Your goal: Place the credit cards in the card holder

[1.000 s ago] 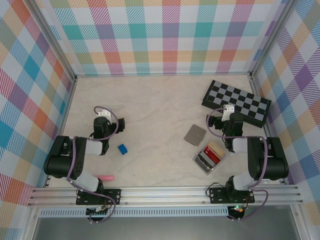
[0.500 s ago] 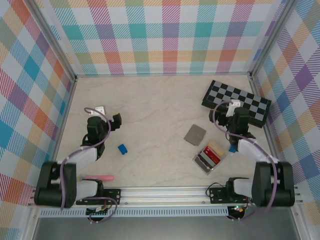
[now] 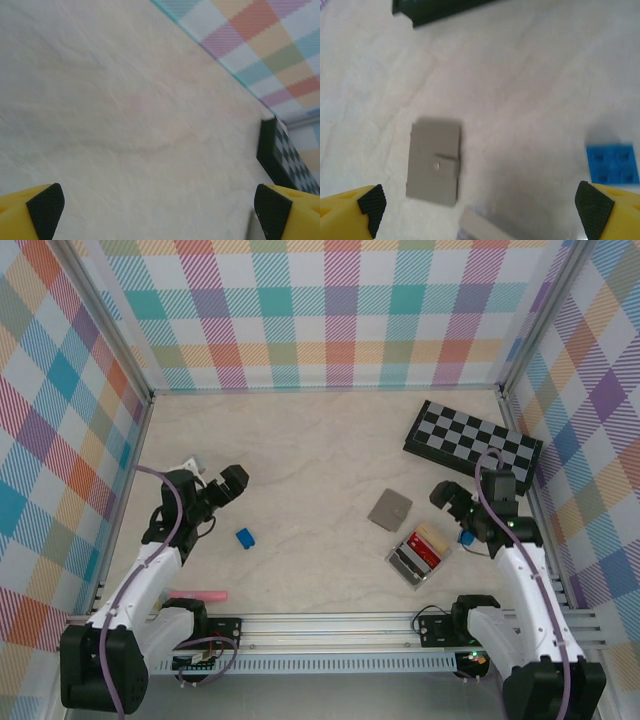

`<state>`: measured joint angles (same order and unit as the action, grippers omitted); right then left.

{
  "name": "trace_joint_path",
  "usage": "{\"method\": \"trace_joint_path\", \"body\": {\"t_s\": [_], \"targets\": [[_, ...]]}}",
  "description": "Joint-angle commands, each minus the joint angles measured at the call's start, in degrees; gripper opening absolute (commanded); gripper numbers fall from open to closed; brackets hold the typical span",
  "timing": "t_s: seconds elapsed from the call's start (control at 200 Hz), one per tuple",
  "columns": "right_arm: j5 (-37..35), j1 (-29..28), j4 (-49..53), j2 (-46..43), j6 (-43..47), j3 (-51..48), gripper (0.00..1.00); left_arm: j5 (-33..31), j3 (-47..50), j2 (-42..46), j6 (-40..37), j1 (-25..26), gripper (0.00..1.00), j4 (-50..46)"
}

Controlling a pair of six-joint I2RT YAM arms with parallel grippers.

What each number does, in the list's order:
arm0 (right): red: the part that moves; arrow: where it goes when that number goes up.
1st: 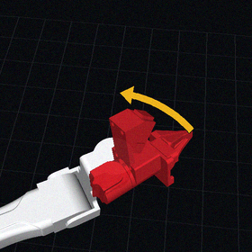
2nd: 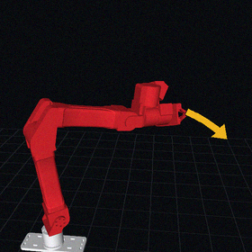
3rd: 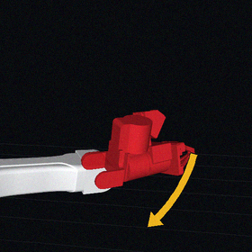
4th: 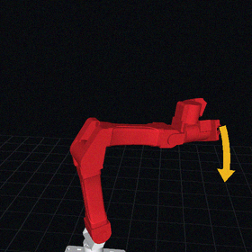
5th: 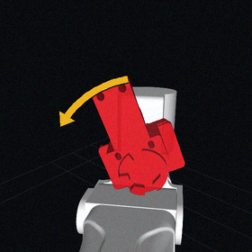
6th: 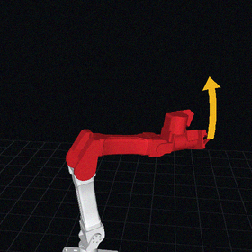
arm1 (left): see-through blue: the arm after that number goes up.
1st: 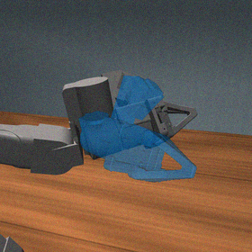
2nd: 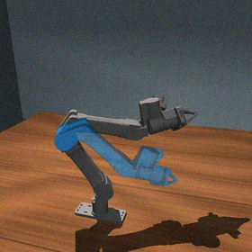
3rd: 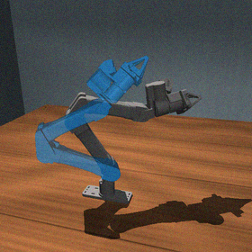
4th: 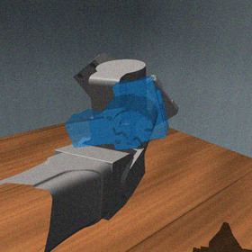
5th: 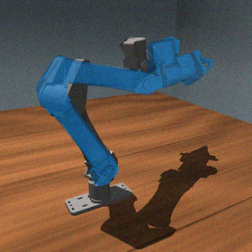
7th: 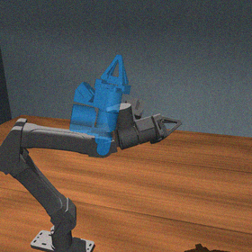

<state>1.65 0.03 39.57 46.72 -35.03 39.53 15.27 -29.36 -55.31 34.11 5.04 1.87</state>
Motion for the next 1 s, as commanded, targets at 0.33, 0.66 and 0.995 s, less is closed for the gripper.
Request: {"method": "trace_joint_path", "body": {"t_s": [0.33,0.66,0.995], "targets": [[12.16,-2.27,5.85,0.65,5.45,3.32,0.88,5.13,-9.00,-14.79,-2.19,20.91,1.00,-4.79],[7.10,-18.43,-0.36,35.86,7.25,20.72,0.77,-0.83,-12.47,-16.97,-2.08,21.67,1.00,-7.65],[3.36,-24.00,0.05,59.17,6.34,30.77,0.70,-4.34,-10.22,-10.38,-3.82,21.64,1.00,-13.72]]}}
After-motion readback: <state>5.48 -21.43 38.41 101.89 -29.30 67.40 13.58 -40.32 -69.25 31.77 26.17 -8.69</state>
